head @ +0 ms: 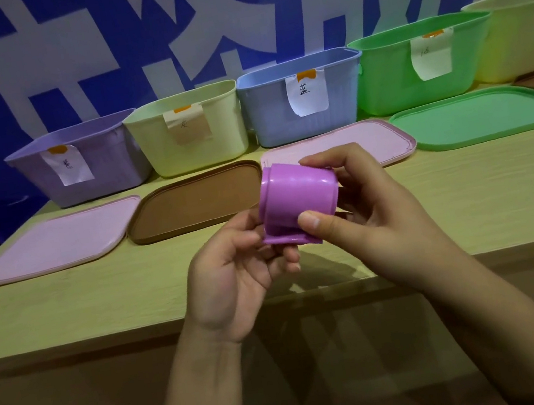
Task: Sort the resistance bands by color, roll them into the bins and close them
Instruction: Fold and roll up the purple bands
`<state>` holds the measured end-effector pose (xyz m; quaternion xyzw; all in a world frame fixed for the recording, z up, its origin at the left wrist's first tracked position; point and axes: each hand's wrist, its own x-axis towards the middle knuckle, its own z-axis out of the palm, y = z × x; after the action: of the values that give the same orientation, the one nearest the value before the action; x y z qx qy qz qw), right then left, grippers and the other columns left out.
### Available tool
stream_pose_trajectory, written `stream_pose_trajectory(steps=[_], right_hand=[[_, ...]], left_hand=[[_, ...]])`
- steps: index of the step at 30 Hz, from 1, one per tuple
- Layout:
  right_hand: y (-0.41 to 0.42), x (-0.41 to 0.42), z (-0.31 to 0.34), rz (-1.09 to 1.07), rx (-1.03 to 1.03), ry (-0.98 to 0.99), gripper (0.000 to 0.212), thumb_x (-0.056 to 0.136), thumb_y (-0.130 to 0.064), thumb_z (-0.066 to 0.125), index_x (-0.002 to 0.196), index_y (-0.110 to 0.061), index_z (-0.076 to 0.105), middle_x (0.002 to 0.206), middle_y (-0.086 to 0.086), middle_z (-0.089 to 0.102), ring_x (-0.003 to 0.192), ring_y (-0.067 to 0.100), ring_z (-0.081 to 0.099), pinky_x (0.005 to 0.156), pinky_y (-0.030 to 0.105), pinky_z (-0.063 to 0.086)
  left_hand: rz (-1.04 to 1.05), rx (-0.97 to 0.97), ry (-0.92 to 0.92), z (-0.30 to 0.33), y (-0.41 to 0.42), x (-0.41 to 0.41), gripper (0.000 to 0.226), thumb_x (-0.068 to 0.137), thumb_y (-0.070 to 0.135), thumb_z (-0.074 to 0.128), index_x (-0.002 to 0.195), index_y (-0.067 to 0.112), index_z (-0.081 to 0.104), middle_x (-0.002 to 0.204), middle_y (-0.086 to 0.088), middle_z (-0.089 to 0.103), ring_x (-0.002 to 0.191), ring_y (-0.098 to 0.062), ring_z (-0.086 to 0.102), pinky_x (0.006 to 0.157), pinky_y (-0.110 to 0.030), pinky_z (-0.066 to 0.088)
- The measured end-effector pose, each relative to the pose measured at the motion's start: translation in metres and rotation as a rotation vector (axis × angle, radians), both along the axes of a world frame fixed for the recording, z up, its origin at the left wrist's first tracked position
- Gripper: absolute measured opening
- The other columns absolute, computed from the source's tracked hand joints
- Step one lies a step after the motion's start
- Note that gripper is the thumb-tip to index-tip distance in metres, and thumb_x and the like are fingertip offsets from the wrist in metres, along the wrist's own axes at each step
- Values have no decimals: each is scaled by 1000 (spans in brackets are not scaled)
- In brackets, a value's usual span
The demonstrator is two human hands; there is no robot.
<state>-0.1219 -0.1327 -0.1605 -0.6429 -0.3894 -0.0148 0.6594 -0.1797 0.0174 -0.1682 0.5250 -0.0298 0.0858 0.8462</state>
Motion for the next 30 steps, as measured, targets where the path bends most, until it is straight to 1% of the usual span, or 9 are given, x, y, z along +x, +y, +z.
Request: stream_pose_trajectory(steps=[3,6,8,11,18,23,25,27,30], right_hand=[[2,2,-6,-42,-76,-107,41,74,-20,68,104,-41,48,110,-18,54,100,5,60,77,17,50],[5,4,-13,-140,-149,-280,43,77,-18,67,112,-33,47,115,-8,52,108,9,55,90,28,50],[8,3,-18,-182,-150,-443,48,77,-8,68,118,-22,47,119,-2,50,113,9,51,96,22,44],[11,4,-23,-195,-138,-530,50,74,1,69,115,-19,49,123,1,50,119,8,48,98,14,36],[-3,6,-8,425,261,348,19,79,-8,65,96,-17,64,120,0,62,119,14,55,91,26,47],[14,3,-1,-22,42,457,23,98,-38,43,90,-22,57,87,-3,63,79,18,58,63,30,50],[14,3,4,7,-116,515,40,96,-52,36,99,-19,58,89,12,65,74,28,62,61,36,53],[9,1,10,94,-188,607,55,96,-55,31,92,-9,60,65,19,62,48,26,58,42,24,46],[9,-3,14,35,-97,602,53,96,-51,32,72,-10,56,40,4,47,31,14,40,33,16,28]], left_hand=[[47,48,38,0,-1,0,46,83,44,46,90,7,72,70,-11,64,54,-19,59,48,-26,51],[109,205,97,3,-6,2,81,54,79,58,101,13,66,74,-9,67,57,-14,61,49,-23,51],[175,288,74,4,-9,4,89,40,85,65,98,18,66,74,-5,66,58,-11,60,48,-21,48],[306,420,31,5,-12,6,67,58,77,66,96,22,66,75,3,65,63,-7,57,48,-16,43],[457,644,-199,4,-15,-4,43,65,54,63,97,25,59,78,18,64,67,1,58,58,-11,44],[522,1008,-323,7,-21,-5,37,69,55,62,99,39,47,95,14,53,86,-2,55,62,-9,43],[511,1067,-355,9,-19,-5,39,70,56,61,101,40,44,98,14,51,90,-1,53,64,-7,42],[481,1165,-388,13,-16,-5,44,70,58,60,106,39,44,101,14,49,92,-2,52,66,-9,44],[512,1383,-436,19,-14,-2,58,76,72,46,114,30,36,102,8,46,83,-9,52,57,-13,42]])
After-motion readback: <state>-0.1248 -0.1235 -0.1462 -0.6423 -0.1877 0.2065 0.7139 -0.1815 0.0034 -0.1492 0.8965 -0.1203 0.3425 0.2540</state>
